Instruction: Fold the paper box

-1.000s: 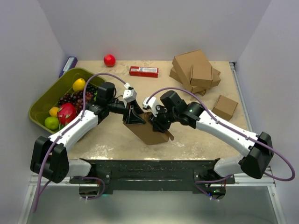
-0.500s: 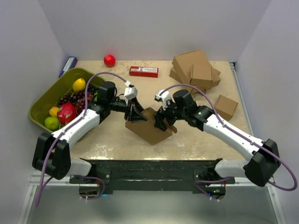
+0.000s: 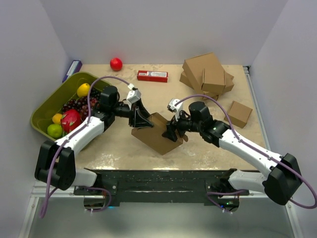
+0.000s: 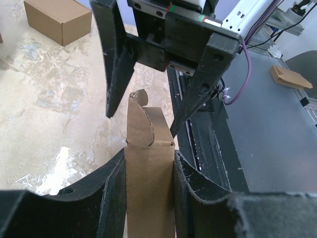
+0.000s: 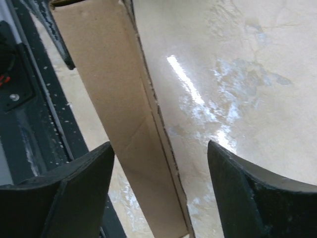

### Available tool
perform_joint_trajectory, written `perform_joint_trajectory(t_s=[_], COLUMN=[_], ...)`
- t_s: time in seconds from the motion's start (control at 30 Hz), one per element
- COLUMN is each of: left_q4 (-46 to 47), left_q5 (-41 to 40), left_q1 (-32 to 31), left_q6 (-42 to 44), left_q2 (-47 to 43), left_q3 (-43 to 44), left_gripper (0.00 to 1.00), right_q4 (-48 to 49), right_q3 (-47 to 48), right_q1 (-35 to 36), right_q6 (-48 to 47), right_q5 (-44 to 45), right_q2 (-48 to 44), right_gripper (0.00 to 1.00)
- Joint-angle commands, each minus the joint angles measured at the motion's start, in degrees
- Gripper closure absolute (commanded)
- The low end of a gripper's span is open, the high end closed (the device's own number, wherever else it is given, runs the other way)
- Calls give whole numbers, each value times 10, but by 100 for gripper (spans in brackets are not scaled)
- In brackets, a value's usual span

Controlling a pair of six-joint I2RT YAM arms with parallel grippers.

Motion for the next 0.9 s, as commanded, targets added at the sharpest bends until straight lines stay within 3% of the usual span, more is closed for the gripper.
perform_joint_trajectory(t_s=[0.0,0.37,0.43,0.47,0.57,0.67,0.87], left_q4=[33,33,19,-21,-66,-77,-77], left_q5=[33,12,-12,-41,-103,-172,-279], left_q1=[12,21,21,21,21,21,21], left_q6=[-20,-17,-3,11,54,66,77], left_q2=[-21,-29,-31,-32,-39,-60,-104], left_q3=[-1,-4,-1,5,23,24,12], left_gripper=[92,89,77,56,29,23,20], right_q4=[38,4,-10,-18,-54,-114,-211], right_q3=[-8,17,25,34,58,96,160], right_q1=[-3,-2,-3,-3,-2,-2,1], right_q6=[6,-3,-3,-3,-6,-9,-16], right_q5=[-42,-65,-50,-44,-9,40,118], right_q2=[2,11,12,14,19,32,67], right_gripper=[35,72,73,74,76,80,81])
